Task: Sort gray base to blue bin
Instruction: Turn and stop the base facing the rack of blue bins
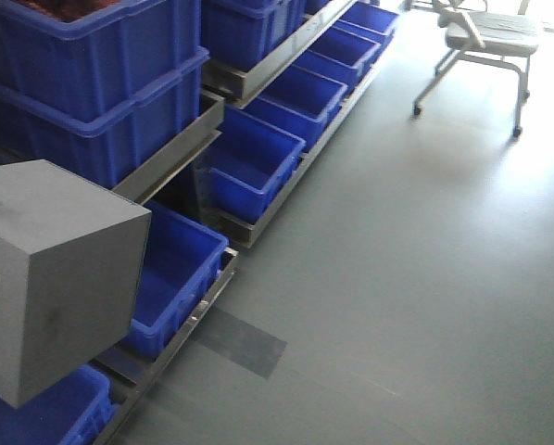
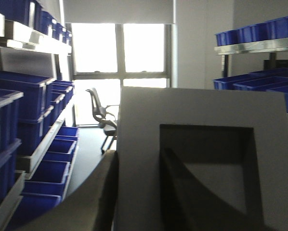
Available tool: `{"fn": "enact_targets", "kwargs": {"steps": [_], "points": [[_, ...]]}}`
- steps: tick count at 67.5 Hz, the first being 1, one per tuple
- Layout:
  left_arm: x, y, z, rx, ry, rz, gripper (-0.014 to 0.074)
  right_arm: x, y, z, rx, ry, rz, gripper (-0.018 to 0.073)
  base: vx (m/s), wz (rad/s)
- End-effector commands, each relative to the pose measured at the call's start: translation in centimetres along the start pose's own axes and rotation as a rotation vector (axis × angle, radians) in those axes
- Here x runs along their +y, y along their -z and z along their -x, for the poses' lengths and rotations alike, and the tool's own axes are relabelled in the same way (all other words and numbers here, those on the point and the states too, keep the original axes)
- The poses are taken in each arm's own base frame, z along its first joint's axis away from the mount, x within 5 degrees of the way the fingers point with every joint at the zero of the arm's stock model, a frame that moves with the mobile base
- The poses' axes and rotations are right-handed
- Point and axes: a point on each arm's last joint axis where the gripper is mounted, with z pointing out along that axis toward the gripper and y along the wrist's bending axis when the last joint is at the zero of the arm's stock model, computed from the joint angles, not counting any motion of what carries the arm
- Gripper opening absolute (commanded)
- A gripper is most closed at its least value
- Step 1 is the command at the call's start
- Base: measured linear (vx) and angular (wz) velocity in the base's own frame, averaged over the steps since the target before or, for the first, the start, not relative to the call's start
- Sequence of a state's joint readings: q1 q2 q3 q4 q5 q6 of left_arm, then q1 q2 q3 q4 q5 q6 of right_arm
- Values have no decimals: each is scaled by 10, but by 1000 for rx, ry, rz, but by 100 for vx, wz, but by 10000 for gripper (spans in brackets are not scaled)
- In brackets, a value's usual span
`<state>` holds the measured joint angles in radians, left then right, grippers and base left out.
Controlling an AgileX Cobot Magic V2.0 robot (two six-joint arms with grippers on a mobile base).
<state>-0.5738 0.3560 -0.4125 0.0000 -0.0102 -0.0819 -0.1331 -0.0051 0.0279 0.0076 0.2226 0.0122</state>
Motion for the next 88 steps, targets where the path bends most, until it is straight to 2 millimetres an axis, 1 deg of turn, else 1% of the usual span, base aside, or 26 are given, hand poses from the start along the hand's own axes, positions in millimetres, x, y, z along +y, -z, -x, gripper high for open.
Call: {"fn": "enact_targets", "kwargs": {"steps": [1,88], "points": [[-2,0,19,-132,23,-12,4,0,-1,5,-55,19,-7,-5,19,73],[-2,0,19,-132,23,-12,4,0,-1,5,-55,19,-7,-5,17,66]]}}
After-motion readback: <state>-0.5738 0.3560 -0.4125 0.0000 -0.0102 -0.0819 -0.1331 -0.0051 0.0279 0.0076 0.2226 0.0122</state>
